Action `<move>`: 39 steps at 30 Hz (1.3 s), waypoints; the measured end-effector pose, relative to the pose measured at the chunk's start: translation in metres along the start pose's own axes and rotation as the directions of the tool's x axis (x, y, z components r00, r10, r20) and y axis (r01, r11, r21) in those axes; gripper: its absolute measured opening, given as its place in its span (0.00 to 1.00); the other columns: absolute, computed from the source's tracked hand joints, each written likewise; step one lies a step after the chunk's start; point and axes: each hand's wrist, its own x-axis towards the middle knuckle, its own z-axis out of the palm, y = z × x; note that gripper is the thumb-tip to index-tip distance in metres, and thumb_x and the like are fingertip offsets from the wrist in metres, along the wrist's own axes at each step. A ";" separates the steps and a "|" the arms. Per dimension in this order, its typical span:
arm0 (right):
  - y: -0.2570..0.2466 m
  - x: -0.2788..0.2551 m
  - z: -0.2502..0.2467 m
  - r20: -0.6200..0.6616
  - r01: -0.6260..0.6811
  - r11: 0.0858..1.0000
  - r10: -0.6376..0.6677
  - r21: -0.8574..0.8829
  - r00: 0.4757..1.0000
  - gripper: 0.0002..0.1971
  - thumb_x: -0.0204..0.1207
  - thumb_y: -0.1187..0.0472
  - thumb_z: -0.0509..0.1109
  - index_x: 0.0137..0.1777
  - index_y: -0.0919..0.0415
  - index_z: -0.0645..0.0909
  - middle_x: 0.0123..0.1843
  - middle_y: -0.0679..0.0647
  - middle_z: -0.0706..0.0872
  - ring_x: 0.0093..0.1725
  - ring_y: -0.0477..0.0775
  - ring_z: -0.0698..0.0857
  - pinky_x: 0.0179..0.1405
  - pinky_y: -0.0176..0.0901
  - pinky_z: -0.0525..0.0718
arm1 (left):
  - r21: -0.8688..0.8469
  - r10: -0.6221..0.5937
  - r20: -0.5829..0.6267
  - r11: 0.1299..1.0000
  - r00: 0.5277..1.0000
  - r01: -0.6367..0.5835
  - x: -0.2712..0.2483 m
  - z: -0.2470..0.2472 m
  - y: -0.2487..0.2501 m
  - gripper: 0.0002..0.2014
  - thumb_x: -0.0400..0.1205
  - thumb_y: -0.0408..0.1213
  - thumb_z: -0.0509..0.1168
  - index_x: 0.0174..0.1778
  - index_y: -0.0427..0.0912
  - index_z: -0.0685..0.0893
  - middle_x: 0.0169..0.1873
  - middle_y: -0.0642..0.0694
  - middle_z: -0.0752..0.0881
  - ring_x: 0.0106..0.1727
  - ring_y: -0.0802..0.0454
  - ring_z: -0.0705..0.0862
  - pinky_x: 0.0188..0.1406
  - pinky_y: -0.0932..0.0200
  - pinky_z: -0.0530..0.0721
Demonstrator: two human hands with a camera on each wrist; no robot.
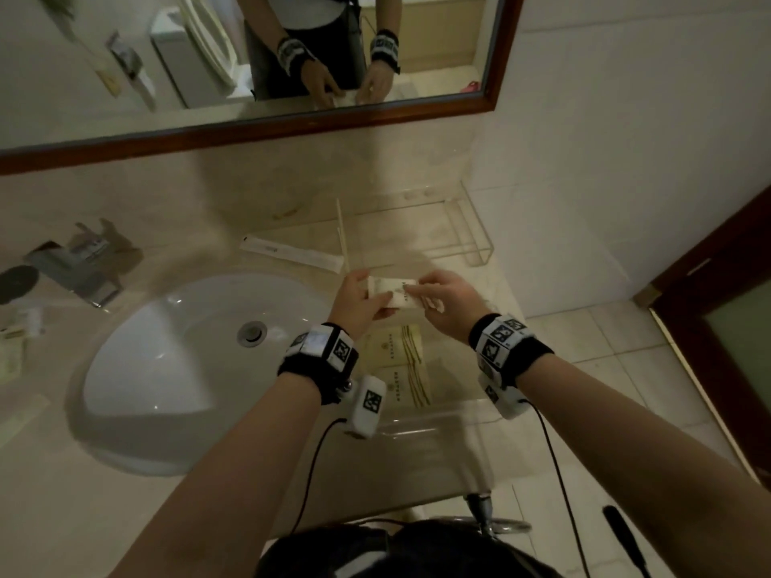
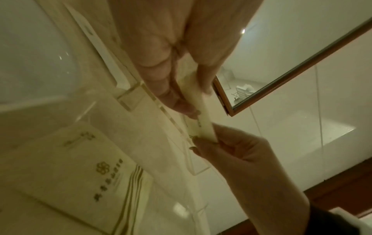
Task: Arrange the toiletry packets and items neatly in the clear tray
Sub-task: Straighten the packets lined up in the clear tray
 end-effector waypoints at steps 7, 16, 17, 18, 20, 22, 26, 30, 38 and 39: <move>0.025 -0.014 -0.039 0.223 -0.719 0.500 0.724 0.484 0.653 0.24 0.79 0.73 0.60 0.75 0.62 0.69 0.57 0.61 0.83 0.41 0.57 0.86 0.37 0.49 0.87 | 0.223 -0.144 0.111 0.968 0.983 0.117 0.001 0.028 -0.006 0.34 0.75 0.18 0.69 0.75 0.42 0.65 0.67 0.33 0.77 0.63 0.35 0.82 0.35 0.49 0.90; 0.028 -0.033 -0.043 0.476 -0.894 0.363 0.757 0.263 0.448 0.28 0.70 0.66 0.78 0.69 0.70 0.73 0.51 0.60 0.82 0.52 0.61 0.85 0.41 0.50 0.88 | 0.667 -0.196 0.111 0.741 0.974 0.073 -0.011 0.072 -0.032 0.28 0.75 0.36 0.74 0.68 0.40 0.70 0.59 0.39 0.82 0.43 0.43 0.88 0.35 0.52 0.90; 0.027 -0.033 -0.042 0.429 -0.884 0.435 0.775 0.170 0.464 0.27 0.70 0.65 0.79 0.68 0.70 0.75 0.52 0.61 0.84 0.55 0.62 0.86 0.48 0.53 0.89 | 0.736 -0.157 0.113 0.677 0.981 0.024 -0.011 0.072 -0.035 0.31 0.73 0.40 0.76 0.69 0.40 0.70 0.60 0.40 0.82 0.47 0.43 0.88 0.41 0.50 0.90; 0.025 -0.032 -0.041 0.392 -0.861 0.506 0.784 0.044 0.481 0.27 0.70 0.61 0.79 0.67 0.69 0.76 0.57 0.62 0.85 0.58 0.63 0.86 0.53 0.54 0.88 | 0.792 -0.120 0.121 0.610 0.985 -0.023 -0.010 0.071 -0.038 0.34 0.71 0.42 0.77 0.70 0.40 0.69 0.61 0.40 0.83 0.53 0.42 0.87 0.49 0.49 0.89; 0.017 -0.032 -0.040 0.332 -0.783 0.598 0.783 -0.171 0.526 0.24 0.71 0.57 0.78 0.64 0.67 0.78 0.62 0.62 0.85 0.60 0.62 0.86 0.58 0.49 0.86 | 0.867 -0.091 0.140 0.493 0.986 -0.078 -0.009 0.065 -0.040 0.39 0.68 0.46 0.79 0.72 0.40 0.68 0.63 0.40 0.82 0.61 0.41 0.84 0.59 0.50 0.84; 0.012 -0.031 -0.037 0.303 -0.731 0.626 0.776 -0.271 0.553 0.14 0.74 0.59 0.76 0.53 0.66 0.79 0.61 0.62 0.86 0.60 0.61 0.85 0.53 0.45 0.83 | 0.898 -0.079 0.160 0.425 0.984 -0.112 -0.007 0.056 -0.040 0.39 0.67 0.46 0.80 0.71 0.43 0.71 0.63 0.41 0.82 0.62 0.42 0.82 0.60 0.51 0.81; 0.004 -0.029 -0.034 0.268 -0.676 0.642 0.766 -0.361 0.585 0.07 0.78 0.65 0.70 0.44 0.63 0.73 0.60 0.62 0.86 0.59 0.62 0.85 0.54 0.46 0.83 | 0.930 -0.112 0.221 0.324 0.969 -0.175 -0.007 0.037 -0.040 0.39 0.65 0.48 0.81 0.70 0.47 0.74 0.67 0.45 0.77 0.67 0.44 0.78 0.65 0.51 0.78; -0.005 -0.027 -0.028 0.235 -0.578 0.711 0.689 -0.399 0.686 0.13 0.77 0.68 0.68 0.61 0.64 0.76 0.60 0.60 0.83 0.59 0.60 0.85 0.53 0.47 0.83 | 0.945 -0.151 0.237 0.266 0.960 -0.192 -0.010 0.029 -0.044 0.42 0.63 0.49 0.81 0.73 0.46 0.73 0.67 0.43 0.76 0.66 0.42 0.79 0.66 0.48 0.79; -0.010 -0.026 -0.007 0.412 -0.400 0.839 0.533 -0.369 0.739 0.27 0.68 0.58 0.79 0.65 0.61 0.74 0.65 0.62 0.77 0.63 0.64 0.81 0.62 0.52 0.82 | 0.939 -0.149 0.230 0.292 0.962 -0.179 -0.016 0.021 -0.045 0.43 0.66 0.46 0.80 0.76 0.49 0.68 0.66 0.41 0.74 0.67 0.40 0.78 0.67 0.49 0.78; -0.010 -0.026 -0.007 0.411 -0.405 0.841 0.532 -0.359 0.740 0.27 0.68 0.58 0.79 0.65 0.61 0.74 0.66 0.62 0.76 0.63 0.65 0.80 0.62 0.52 0.82 | 0.938 -0.155 0.228 0.298 0.961 -0.175 -0.016 0.020 -0.045 0.43 0.66 0.46 0.80 0.77 0.49 0.67 0.67 0.41 0.74 0.67 0.40 0.78 0.67 0.49 0.78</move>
